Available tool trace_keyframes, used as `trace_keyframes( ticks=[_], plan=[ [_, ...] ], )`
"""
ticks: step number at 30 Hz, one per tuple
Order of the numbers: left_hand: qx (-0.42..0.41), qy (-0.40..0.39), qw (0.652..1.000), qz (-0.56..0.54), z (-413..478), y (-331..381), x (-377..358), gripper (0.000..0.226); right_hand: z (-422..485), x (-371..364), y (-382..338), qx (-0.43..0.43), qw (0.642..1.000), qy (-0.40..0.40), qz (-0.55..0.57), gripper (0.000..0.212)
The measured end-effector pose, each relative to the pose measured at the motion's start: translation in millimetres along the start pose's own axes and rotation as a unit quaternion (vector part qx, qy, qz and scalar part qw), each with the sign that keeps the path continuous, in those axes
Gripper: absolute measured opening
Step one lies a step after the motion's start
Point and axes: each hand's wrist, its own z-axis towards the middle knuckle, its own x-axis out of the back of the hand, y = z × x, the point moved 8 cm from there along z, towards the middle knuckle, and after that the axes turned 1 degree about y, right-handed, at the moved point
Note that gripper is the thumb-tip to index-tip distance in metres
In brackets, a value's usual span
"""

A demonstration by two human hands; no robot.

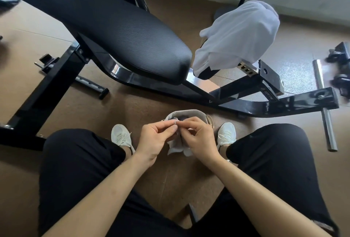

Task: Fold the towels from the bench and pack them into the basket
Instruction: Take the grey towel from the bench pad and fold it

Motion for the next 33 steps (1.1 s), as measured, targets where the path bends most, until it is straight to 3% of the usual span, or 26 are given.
trace_keyframes(
  ticks=[5, 12, 19, 25, 33],
  plan=[
    [-0.039, 0.019, 0.998, 0.036, -1.1, 9.6, 4.9, 0.023, 0.7, -9.6, 8.4, -0.034, 0.997, -0.058, 0.025, 0.038],
    [-0.091, 0.023, 0.992, 0.087, 2.7, 19.7, 18.5, 0.017, 13.2, 3.1, 10.7, -0.009, 0.999, -0.015, 0.047, 0.024],
    [-0.121, -0.033, 0.986, 0.106, 0.3, 34.7, 24.0, 0.019, 17.8, -17.9, 6.8, 0.020, 0.994, -0.110, 0.002, 0.022],
    [-0.132, -0.044, 0.984, 0.113, -2.8, 38.3, 29.3, 0.020, 16.8, -23.9, -7.3, 0.045, 0.993, -0.091, 0.065, 0.019],
    [-0.145, -0.039, 0.983, 0.110, -1.4, 40.7, 41.1, 0.019, 26.4, -43.7, 3.9, 0.026, 0.986, -0.155, -0.060, 0.003]
  ],
)
